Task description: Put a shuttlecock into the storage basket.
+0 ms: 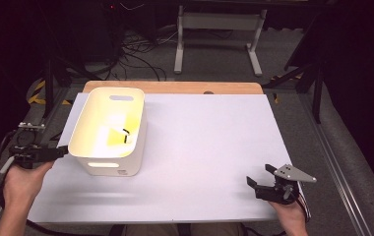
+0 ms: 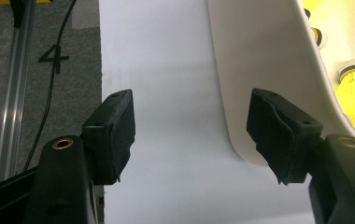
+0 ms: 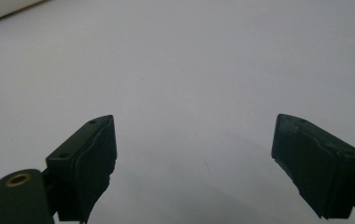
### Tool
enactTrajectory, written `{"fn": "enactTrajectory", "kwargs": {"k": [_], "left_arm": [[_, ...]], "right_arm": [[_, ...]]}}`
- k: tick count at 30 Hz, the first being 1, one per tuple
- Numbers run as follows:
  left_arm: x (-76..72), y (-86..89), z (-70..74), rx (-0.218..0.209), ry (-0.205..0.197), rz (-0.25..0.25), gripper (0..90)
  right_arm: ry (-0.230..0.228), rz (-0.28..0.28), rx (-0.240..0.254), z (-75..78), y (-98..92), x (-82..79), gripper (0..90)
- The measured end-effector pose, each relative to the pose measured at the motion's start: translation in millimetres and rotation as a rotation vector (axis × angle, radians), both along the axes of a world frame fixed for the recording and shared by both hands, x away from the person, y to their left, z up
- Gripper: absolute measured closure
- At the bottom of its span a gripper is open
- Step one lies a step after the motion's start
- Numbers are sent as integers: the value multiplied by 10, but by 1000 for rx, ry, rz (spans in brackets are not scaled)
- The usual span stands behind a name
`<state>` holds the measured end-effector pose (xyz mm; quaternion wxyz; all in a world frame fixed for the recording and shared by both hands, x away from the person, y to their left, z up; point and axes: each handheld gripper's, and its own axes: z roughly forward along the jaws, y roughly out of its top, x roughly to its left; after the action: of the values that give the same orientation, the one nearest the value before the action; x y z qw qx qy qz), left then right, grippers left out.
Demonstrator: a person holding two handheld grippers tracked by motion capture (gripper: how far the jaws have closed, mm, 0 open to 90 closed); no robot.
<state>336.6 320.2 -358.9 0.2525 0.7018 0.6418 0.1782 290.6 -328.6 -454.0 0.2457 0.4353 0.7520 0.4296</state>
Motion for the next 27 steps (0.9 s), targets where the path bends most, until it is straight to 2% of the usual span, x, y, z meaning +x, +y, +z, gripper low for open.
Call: {"fn": "enactTrajectory", "kwargs": {"k": [9,27], "left_arm": [[-30,-10,-60,-15,0,-12,327],[-155,-50,-179,-32,-28,-30,313]], "right_arm": [[0,0,1,0,0,0,148],[0,1,0,-2,4,2,148]]}}
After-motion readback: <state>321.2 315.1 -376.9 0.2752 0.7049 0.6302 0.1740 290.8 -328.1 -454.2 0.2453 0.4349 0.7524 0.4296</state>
